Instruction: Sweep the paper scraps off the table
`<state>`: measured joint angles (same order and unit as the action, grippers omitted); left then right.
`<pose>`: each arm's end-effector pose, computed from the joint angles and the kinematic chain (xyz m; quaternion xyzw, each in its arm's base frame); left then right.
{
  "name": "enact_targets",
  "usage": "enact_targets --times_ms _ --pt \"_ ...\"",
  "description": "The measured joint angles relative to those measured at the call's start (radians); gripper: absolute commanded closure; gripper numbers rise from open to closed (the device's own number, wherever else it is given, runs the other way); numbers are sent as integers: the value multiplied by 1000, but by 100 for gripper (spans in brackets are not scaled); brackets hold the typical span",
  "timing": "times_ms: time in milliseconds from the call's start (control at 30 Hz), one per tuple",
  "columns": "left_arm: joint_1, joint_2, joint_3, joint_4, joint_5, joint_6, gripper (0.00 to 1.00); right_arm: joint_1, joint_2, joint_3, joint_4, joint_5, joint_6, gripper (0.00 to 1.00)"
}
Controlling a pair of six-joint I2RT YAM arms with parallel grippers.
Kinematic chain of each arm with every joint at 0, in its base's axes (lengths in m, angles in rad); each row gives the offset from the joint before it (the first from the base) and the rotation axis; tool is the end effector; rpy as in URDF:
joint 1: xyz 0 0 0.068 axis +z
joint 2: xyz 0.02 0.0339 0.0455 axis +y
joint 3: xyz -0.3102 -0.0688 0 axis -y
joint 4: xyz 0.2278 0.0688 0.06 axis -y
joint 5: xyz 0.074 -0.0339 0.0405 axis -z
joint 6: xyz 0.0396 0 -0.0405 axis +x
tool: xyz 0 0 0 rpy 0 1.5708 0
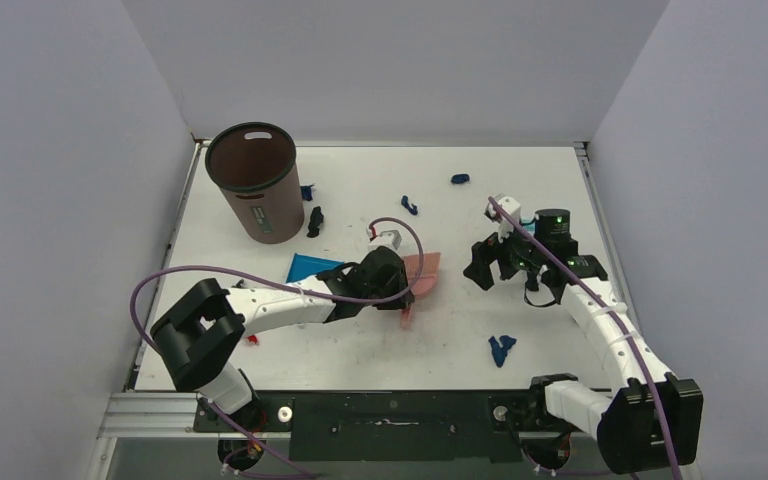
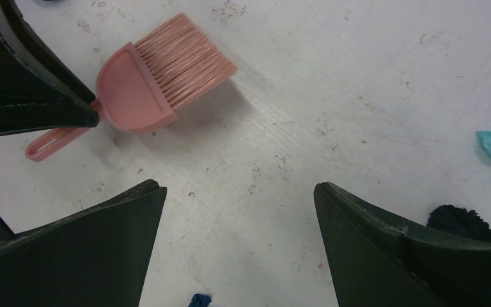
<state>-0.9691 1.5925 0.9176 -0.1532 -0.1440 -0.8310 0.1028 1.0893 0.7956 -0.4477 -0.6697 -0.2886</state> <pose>0.1850 -0.2595 0.2448 0.0381 0.9290 -0.2419 0.2775 0.1857 0.0439 0.3090 -0.2980 0.8222 0.2642 0.4068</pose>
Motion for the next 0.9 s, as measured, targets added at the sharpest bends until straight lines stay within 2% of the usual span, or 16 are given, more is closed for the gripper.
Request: enact_targets --times_ms 233,500,633,900 --pt "26 -3 -27 185 27 -169 100 71 90 53 -36 -21 64 10" --pt "60 28 -93 334 39 -369 100 219 143 69 -47 -77 166 10" --pt "63 63 -124 410 45 -481 100 286 171 80 -47 -50 227 3" --pt "63 113 -129 537 66 -619 100 353 285 102 -19 15 301 2"
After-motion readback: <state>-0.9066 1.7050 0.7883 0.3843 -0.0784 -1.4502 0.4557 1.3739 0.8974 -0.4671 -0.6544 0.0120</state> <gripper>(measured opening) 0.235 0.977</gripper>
